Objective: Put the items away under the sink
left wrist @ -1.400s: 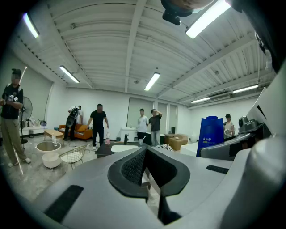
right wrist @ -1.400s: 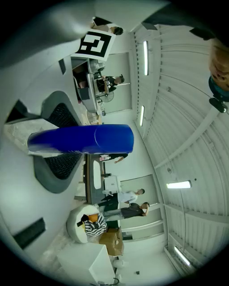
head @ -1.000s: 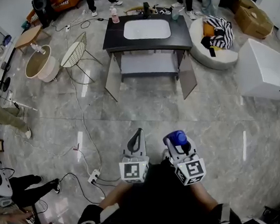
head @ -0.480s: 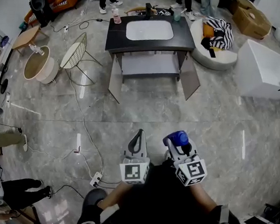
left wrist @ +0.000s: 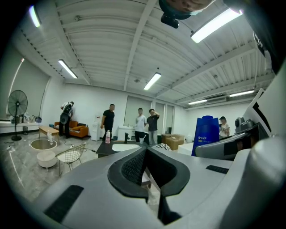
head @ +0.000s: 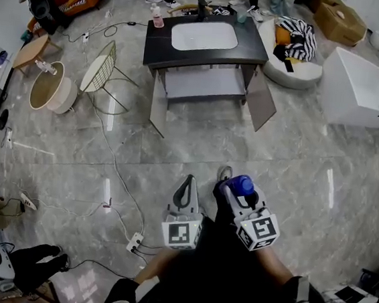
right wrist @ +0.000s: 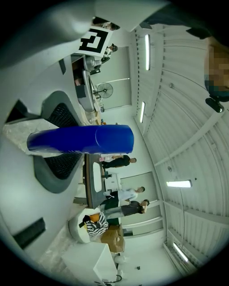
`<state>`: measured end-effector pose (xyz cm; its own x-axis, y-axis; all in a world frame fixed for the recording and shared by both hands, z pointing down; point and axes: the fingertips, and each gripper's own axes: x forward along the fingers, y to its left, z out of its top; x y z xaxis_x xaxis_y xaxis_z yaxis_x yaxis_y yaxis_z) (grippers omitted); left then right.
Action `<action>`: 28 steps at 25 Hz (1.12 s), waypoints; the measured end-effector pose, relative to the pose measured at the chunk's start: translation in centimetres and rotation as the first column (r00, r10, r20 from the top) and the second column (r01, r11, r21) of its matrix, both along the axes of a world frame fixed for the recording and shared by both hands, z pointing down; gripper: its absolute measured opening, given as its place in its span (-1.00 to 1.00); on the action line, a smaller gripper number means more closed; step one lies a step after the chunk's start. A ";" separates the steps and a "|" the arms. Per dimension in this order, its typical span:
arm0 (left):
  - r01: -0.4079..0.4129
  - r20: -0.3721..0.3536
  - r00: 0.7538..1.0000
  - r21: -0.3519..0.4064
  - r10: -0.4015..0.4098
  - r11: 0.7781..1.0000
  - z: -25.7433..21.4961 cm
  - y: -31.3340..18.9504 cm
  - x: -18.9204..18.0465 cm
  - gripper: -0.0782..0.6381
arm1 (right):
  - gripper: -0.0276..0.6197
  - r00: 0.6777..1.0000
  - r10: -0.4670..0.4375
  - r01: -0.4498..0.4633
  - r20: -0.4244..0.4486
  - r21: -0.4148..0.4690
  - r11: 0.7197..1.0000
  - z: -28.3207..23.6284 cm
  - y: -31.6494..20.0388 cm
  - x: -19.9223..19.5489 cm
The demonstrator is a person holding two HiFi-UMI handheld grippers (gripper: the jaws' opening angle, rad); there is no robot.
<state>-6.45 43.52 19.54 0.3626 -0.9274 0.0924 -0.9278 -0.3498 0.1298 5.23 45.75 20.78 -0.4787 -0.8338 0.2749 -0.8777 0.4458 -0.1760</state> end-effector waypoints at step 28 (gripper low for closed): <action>0.074 0.067 0.995 -0.009 -0.073 0.997 -1.0 -29.3 4.3 -0.74 | -0.43 0.994 -0.112 0.112 0.006 0.009 0.994 -0.1 -32.5 4.1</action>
